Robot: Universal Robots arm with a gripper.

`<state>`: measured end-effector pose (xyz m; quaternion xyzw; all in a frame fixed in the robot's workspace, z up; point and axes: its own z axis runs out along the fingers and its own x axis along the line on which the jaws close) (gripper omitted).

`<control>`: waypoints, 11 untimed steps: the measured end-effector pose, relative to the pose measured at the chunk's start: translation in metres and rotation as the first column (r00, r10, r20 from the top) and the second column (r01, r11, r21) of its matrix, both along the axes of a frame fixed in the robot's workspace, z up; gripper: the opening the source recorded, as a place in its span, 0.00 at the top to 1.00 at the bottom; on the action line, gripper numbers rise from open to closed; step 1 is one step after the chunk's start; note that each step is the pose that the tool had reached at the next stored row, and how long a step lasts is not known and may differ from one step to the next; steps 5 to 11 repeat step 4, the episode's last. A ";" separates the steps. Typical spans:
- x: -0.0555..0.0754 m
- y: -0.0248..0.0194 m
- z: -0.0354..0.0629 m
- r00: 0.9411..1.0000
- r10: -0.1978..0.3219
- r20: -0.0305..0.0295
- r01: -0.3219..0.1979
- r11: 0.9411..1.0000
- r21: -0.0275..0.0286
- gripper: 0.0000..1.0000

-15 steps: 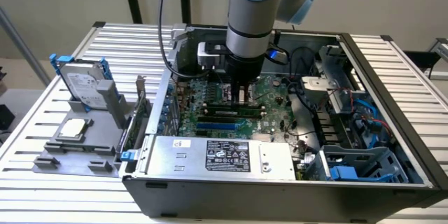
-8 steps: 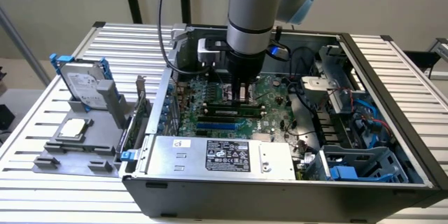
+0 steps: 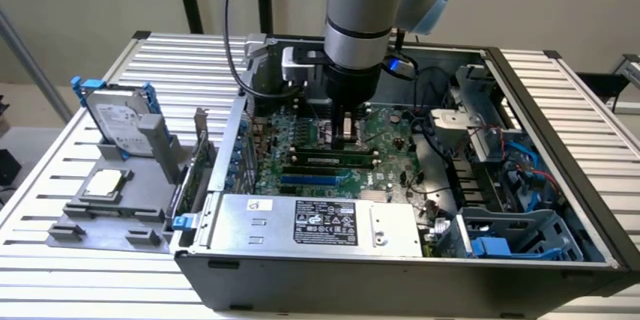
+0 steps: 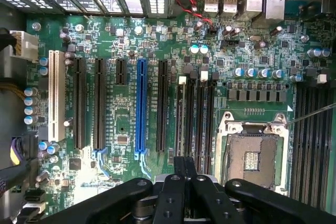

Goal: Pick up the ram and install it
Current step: 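Press down the ram until it locks into place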

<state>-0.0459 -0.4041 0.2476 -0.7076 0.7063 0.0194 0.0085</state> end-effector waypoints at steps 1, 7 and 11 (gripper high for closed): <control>0.000 0.0000 0.0000 1.000 0.000 0.000 0.000 1.000 0.000 0.89; 0.000 0.0000 0.0000 1.000 0.000 0.000 0.000 1.000 0.000 0.89; 0.000 0.0000 0.0000 1.000 0.000 0.000 0.000 1.000 0.000 0.89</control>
